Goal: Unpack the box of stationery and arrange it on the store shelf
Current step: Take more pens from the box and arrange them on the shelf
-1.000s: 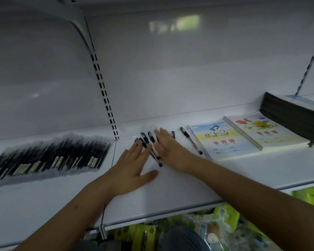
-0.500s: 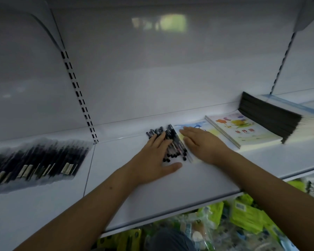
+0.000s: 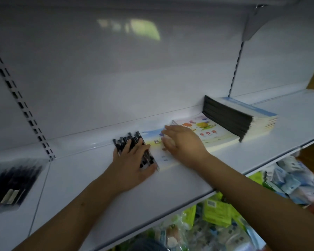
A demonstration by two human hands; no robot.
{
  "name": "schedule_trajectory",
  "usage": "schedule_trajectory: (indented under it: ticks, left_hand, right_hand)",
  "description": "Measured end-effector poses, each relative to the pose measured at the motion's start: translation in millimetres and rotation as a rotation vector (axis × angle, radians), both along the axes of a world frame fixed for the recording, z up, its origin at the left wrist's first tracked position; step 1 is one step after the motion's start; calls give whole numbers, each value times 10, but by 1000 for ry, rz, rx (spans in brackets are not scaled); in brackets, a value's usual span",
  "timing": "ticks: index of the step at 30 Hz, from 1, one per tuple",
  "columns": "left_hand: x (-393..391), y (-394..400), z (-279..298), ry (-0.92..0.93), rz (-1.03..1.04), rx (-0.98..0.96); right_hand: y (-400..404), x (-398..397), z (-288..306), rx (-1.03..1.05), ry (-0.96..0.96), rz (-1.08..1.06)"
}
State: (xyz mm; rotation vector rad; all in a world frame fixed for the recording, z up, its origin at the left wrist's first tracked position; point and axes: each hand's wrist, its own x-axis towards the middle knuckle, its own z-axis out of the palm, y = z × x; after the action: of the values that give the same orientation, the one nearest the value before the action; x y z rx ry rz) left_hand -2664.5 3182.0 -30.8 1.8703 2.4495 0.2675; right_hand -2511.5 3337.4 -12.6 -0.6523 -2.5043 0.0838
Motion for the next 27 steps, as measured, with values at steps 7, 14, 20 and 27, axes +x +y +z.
schedule_trajectory:
  ticks: [7,14,20,27]
  left_hand:
    - [-51,60,-86,93,-33,-25]
    - [21,91,-42,127,-11,-35]
    - [55,134,-25,81,-20,-22]
    - [76,134,26,45,-44,-14]
  right_hand:
    - [667,718,164,-240,-236,-461]
    - [754,694,118,-371,-222,-521]
    - [767,724,98,-363,-208,-533]
    - [924,746,26,-321,-240,-537]
